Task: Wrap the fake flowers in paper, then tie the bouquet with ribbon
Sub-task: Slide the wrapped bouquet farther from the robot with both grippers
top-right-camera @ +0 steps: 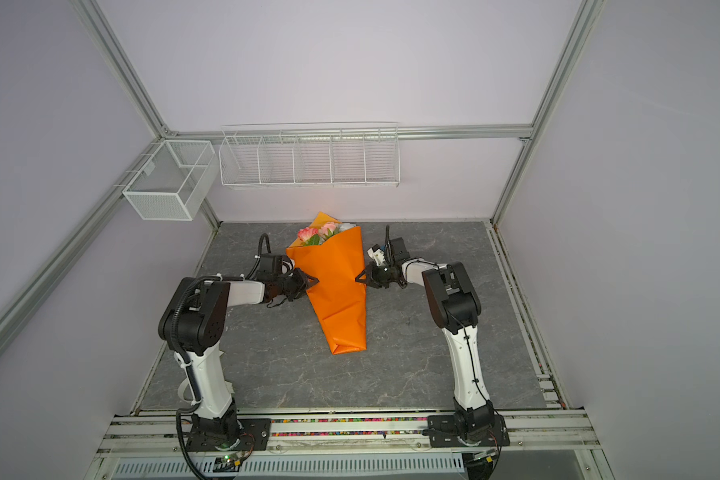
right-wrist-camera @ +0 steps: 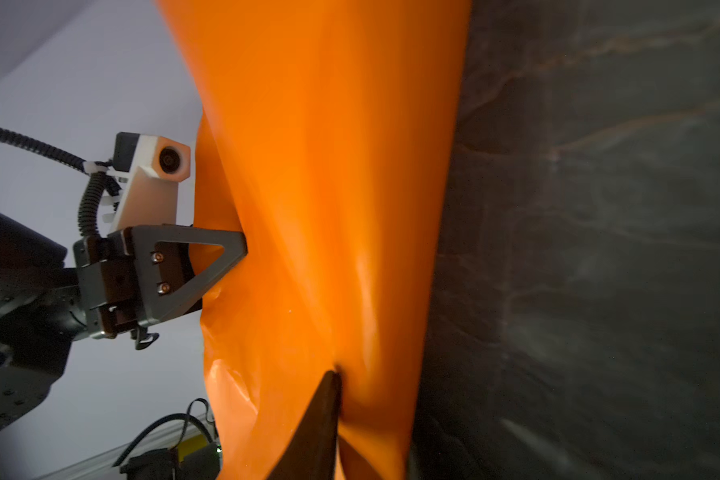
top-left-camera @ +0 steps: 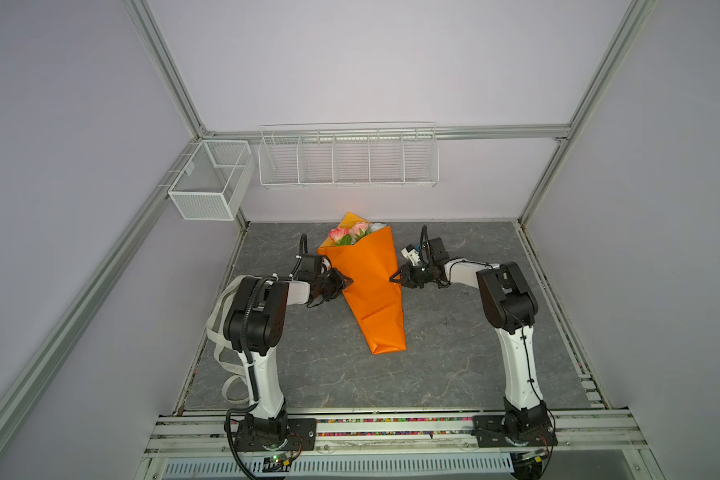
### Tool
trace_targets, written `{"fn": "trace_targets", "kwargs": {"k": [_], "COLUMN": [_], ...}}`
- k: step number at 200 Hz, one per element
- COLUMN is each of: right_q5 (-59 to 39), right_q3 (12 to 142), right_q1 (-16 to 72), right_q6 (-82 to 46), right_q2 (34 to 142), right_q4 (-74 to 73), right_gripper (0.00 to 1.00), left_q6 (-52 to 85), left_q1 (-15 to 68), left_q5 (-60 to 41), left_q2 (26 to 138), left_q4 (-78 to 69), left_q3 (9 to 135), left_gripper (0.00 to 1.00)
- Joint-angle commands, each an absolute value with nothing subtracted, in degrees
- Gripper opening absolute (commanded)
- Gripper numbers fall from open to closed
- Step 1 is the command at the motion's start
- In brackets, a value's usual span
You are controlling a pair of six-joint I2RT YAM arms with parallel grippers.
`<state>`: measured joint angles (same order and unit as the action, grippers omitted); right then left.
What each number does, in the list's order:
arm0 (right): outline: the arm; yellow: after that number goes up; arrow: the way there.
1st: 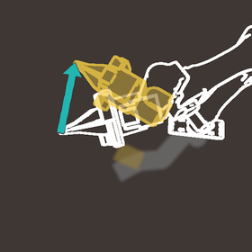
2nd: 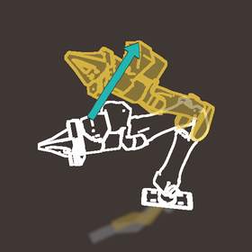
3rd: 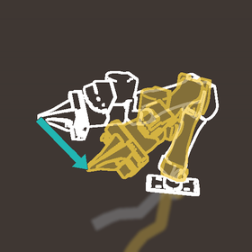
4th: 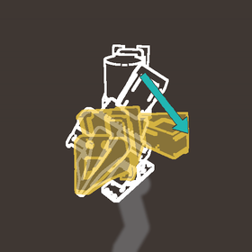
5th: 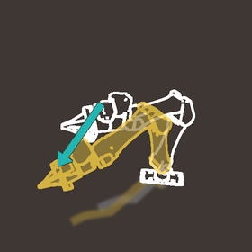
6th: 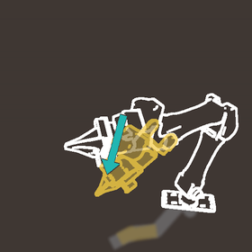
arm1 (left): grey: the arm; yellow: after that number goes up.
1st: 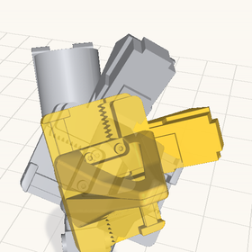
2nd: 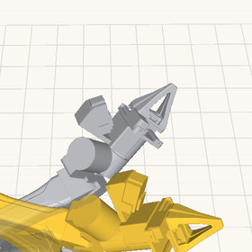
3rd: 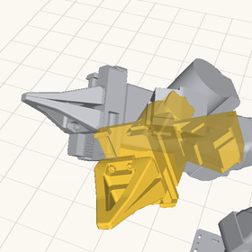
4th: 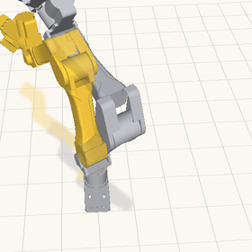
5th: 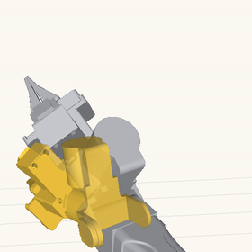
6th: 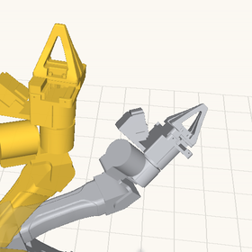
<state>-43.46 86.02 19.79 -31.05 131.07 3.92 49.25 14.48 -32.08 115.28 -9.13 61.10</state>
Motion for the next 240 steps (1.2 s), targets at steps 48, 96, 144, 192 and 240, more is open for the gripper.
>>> {"fn": "trace_targets", "kwargs": {"k": [48,96,144,192,240], "right_q5": [-39.23,-36.94,-37.17,-37.53,-38.58], "right_q3": [79.97,79.80,82.91,87.79,88.80], "right_q1": [15.36,12.15,7.70,6.38,5.55], "right_q6": [-30.98,-31.11,-30.47,-29.38,-28.18], "right_q2": [125.96,125.81,127.91,130.83,126.74], "right_q4": [2.82,3.52,4.91,7.87,11.36], "right_gripper": [0.14,0.12,0.13,0.14,0.37], "left_q6": [49.92,50.49,52.79,55.37,52.04], "left_q1": [17.81,20.46,22.49,22.76,22.68], "left_q5": [-33.22,-33.22,-32.24,-30.79,-29.99], "left_q2": [123.58,130.53,137.04,141.20,137.32], "left_q4": [-7.40,-4.71,-3.59,-2.48,1.24], "left_q3": [70.66,80.91,91.71,99.56,98.61], "left_gripper": [0.22,0.21,0.20,0.20,0.46]}}
